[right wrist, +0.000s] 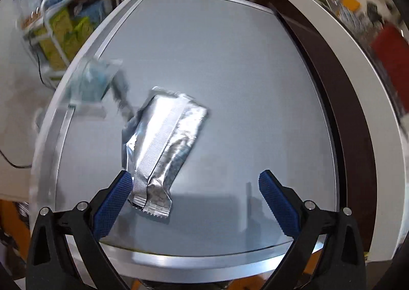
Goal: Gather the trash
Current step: 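Grasp the clear plastic bag with the left gripper while the right grasps the foil wrapper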
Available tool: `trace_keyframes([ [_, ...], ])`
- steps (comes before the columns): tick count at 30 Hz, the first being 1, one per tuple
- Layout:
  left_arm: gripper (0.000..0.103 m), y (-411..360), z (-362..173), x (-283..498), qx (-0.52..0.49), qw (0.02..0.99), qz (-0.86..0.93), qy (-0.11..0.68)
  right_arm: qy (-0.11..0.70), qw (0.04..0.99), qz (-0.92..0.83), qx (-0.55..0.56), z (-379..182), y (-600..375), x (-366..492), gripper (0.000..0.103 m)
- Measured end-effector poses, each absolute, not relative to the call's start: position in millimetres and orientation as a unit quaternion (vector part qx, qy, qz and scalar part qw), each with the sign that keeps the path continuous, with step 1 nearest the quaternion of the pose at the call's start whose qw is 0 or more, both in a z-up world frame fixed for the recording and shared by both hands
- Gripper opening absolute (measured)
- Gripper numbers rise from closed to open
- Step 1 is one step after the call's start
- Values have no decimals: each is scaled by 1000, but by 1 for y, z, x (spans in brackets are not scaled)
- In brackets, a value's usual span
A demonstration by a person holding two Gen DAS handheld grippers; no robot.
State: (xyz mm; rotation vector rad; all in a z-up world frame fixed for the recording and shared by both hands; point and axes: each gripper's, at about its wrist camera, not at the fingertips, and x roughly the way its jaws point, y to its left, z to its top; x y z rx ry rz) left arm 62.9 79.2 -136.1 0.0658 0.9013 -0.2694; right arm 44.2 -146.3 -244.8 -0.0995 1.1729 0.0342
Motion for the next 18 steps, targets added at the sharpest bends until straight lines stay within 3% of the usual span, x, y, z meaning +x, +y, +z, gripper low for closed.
trace_keyframes([
  [8, 99, 39, -191, 91, 47, 854, -163, 492, 544, 837, 64, -12, -233, -158, 38, 96],
  [12, 89, 18, -206, 99, 65, 845, -165, 505, 550, 833, 59, 0, -237, -162, 35, 89],
  [18, 78, 7, -229, 112, 79, 825, -167, 534, 554, 830, 70, -1, -247, -153, 45, 88],
])
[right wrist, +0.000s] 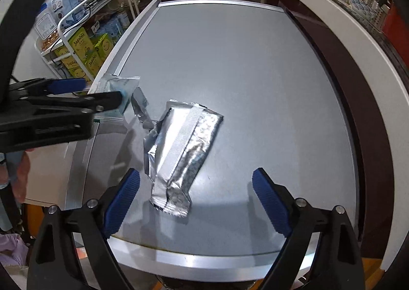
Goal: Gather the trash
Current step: 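Grasp the clear plastic bag with the left gripper while the right grasps the foil wrapper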
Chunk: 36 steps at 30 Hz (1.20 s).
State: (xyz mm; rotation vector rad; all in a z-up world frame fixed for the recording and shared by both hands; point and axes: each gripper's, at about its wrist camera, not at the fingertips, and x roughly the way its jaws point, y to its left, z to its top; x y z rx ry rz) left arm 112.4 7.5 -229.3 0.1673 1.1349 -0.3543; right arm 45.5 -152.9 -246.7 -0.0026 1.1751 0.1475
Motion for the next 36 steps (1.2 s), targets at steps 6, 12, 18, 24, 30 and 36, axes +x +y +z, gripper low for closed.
trace_keyframes([
  [6, 73, -9, -233, 118, 96, 820, -201, 527, 562, 823, 75, 1, -253, -147, 55, 88],
  [12, 59, -19, -236, 123, 120, 814, -217, 526, 569, 819, 71, 1, -262, -140, 65, 88],
  [18, 59, -7, -232, 125, 100, 811, -215, 534, 574, 817, 59, 10, -269, -134, 72, 88],
  [24, 68, -4, -232, 121, 99, 812, -219, 533, 566, 821, 66, -29, -266, -130, 70, 62],
  [30, 78, -4, -230, 118, 112, 813, -219, 528, 567, 821, 63, -29, -264, -142, 65, 57],
  [36, 78, -8, -240, 116, 127, 809, -220, 530, 569, 821, 44, -8, -263, -160, 62, 56],
])
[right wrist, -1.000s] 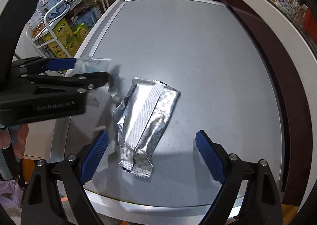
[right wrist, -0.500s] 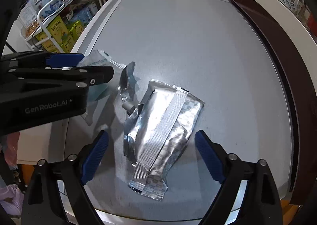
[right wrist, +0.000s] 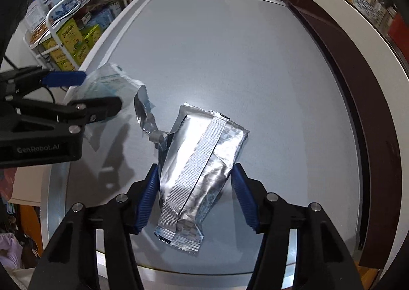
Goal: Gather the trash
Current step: 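Grasp the clear plastic bag with the left gripper while the right grasps the foil wrapper, then lift the plastic bag and foil wrapper and carry them over the bin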
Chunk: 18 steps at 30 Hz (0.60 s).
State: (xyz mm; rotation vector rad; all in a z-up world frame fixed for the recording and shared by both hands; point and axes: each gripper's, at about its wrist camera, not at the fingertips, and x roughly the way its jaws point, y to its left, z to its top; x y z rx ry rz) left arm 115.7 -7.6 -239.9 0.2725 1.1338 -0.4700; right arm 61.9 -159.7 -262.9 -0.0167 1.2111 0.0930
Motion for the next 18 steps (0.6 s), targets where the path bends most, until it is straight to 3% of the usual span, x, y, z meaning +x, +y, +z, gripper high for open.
trace_keyframes([
  [3, 77, -12, -246, 115, 140, 807, -218, 531, 569, 822, 41, -11, -264, -162, 61, 55],
  [8, 44, -14, -245, 115, 141, 805, -227, 529, 566, 823, 42, -5, -263, -162, 59, 54],
  [18, 43, -6, -220, 111, 93, 817, -241, 515, 564, 823, 51, 31, -257, -173, 61, 51],
])
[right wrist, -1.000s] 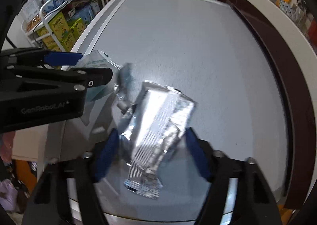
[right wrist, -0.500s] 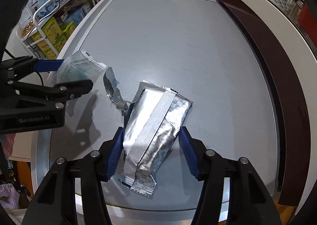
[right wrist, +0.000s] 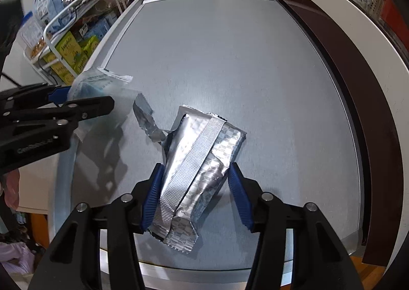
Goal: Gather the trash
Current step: 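Lift the plastic bag and foil wrapper and carry them over the bin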
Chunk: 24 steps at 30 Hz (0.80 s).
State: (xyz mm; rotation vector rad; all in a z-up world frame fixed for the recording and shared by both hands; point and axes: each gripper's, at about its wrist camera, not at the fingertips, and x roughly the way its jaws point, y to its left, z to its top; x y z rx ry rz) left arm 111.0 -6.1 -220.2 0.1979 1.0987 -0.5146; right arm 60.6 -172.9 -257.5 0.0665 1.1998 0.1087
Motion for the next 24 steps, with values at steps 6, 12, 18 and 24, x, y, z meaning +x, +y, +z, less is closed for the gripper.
trace_keyframes([
  [6, 43, 2, -204, 106, 66, 828, -233, 505, 553, 830, 58, 38, -245, -179, 59, 51],
  [12, 43, 14, -185, 97, 40, 843, -221, 489, 529, 845, 70, 37, -222, -181, 59, 51],
  [18, 43, 24, -166, 85, 16, 857, -207, 471, 504, 860, 82, 27, -195, -183, 54, 51],
  [24, 43, 31, -143, 66, 3, 876, -190, 444, 473, 876, 93, 22, -162, -188, 40, 51],
])
